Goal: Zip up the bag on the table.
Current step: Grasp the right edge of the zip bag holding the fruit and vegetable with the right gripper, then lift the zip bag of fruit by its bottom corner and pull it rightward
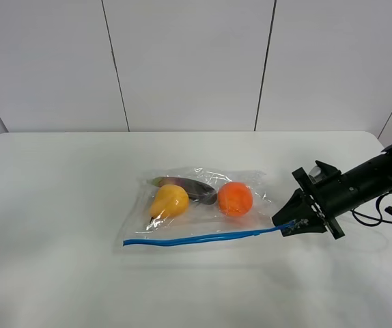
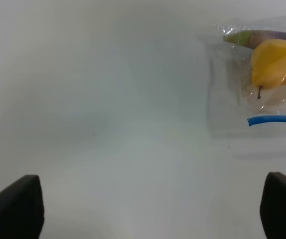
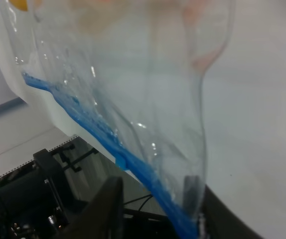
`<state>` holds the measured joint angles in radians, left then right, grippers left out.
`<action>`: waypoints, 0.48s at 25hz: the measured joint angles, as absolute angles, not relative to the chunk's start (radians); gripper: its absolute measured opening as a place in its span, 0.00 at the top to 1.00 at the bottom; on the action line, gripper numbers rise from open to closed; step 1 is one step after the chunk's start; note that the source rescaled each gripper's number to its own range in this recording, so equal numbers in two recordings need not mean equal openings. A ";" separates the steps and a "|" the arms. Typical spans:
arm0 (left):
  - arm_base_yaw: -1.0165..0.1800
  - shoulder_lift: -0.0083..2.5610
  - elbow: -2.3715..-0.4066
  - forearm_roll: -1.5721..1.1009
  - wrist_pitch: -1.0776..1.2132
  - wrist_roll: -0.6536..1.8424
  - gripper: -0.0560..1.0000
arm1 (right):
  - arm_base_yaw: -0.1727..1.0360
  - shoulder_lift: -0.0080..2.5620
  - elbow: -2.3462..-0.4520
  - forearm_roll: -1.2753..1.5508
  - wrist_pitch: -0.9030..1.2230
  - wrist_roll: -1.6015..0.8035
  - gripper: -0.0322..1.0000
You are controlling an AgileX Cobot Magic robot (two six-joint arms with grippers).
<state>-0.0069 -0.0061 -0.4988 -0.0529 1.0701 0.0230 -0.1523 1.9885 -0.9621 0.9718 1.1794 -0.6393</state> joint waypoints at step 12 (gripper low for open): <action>-0.007 -0.006 -0.499 -0.053 1.070 0.023 0.00 | -0.152 1.989 -0.962 0.971 1.178 -0.639 0.90</action>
<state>-0.0069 -0.0061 -0.4988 -0.0529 1.0701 0.0230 -0.1523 1.9885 -0.9621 0.9711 1.1784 -0.6393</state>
